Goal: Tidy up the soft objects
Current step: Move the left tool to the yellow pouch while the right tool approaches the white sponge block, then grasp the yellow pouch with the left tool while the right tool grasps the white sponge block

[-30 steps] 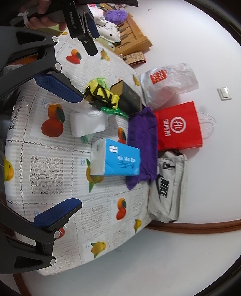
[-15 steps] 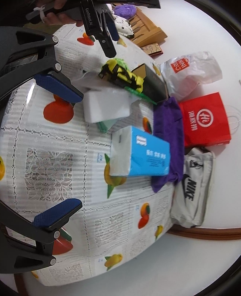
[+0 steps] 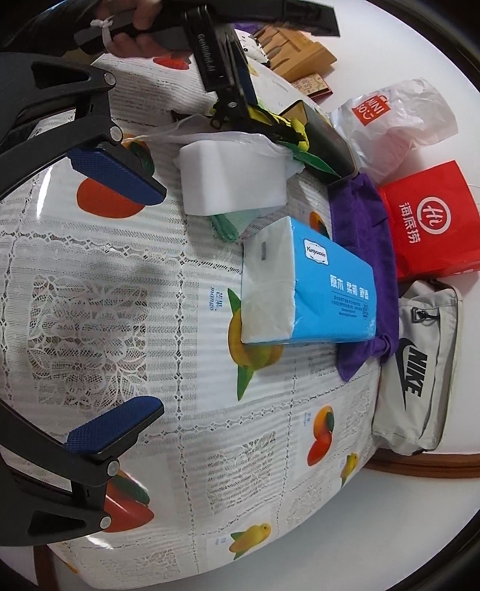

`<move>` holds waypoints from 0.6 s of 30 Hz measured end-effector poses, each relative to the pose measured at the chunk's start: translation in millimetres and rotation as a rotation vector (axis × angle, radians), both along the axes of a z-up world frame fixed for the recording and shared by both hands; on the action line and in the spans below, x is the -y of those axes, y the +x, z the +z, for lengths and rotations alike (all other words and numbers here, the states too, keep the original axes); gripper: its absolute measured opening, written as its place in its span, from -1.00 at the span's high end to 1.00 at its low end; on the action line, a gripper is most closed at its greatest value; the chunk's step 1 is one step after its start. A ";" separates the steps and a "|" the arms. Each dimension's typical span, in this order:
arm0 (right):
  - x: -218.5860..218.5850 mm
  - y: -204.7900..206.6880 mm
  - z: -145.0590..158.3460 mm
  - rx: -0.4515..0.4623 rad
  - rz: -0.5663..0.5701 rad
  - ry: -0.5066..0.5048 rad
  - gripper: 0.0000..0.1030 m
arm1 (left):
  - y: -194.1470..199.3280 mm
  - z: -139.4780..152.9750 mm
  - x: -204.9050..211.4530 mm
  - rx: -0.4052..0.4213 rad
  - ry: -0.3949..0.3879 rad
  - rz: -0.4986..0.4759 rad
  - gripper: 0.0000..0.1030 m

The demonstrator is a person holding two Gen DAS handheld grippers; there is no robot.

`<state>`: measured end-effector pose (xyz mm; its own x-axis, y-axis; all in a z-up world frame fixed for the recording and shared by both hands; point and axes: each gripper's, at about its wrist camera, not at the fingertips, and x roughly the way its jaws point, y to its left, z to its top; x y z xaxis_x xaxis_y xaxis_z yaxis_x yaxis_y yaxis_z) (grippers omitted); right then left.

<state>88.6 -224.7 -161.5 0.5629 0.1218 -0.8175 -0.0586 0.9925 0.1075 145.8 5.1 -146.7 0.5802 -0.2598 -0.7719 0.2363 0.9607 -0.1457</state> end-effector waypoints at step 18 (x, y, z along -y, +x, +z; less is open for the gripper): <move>-26.9 10.2 15.6 0.068 0.109 0.051 -0.96 | -33.1 27.1 -53.7 0.079 0.008 0.109 -0.40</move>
